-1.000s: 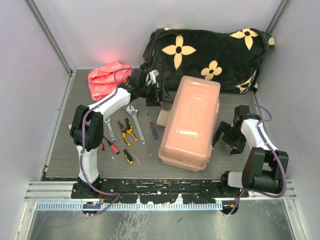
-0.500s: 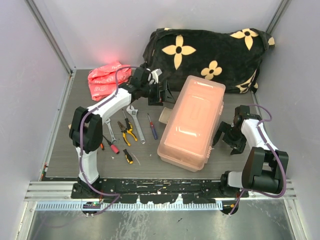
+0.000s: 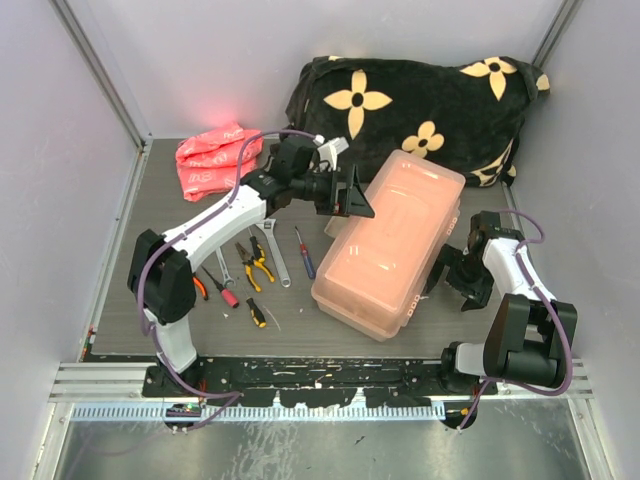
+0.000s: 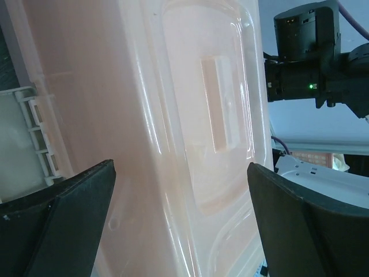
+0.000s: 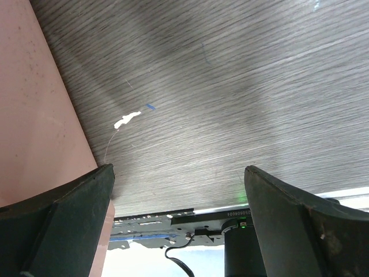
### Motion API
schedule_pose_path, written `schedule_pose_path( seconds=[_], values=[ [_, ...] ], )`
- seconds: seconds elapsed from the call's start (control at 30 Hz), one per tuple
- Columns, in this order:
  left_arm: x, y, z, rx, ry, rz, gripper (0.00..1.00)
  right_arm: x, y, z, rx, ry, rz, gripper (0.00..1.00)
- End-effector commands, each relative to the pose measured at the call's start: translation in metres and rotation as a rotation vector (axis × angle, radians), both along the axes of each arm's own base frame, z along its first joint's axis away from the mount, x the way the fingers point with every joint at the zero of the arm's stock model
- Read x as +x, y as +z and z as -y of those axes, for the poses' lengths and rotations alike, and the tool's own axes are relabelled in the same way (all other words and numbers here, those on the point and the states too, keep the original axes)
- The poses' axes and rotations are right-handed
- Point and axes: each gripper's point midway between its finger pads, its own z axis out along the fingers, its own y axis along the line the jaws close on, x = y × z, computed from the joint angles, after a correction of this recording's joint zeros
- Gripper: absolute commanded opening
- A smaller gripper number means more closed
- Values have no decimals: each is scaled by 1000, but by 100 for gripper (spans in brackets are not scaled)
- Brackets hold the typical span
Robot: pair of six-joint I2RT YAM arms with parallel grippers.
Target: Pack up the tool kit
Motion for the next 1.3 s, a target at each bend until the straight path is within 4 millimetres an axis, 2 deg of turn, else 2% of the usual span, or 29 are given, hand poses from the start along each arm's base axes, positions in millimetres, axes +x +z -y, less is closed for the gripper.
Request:
schedule_pose_path(
  seconds=[0.0,0.07,0.13,0.3,0.4,0.5,0.73,0.97,1.13,1.27],
  values=[
    [-23,38,3,-100,-73,29,98,9,5,-7,27,4,51,100],
    [-19,38,0,-91,-58,47,98,8,5,-7,28,2,54,100],
    [-6,41,-7,-80,-18,75,98,8,5,-7,30,3,55,100],
    [65,51,-54,-82,187,79,98,8,7,-8,30,3,59,100],
    [100,42,-79,-51,289,83,98,8,7,-8,31,4,59,100],
    [110,24,-85,18,304,93,98,8,6,-8,34,6,56,100],
    [94,-23,-65,133,226,80,98,8,6,-8,34,5,58,100],
    [70,-50,-45,201,133,70,98,8,6,-8,36,7,55,100],
    [41,-55,-27,209,45,61,98,10,6,-9,38,8,58,100],
    [14,-47,-11,181,-28,70,98,9,5,-9,41,11,57,100]
  ],
)
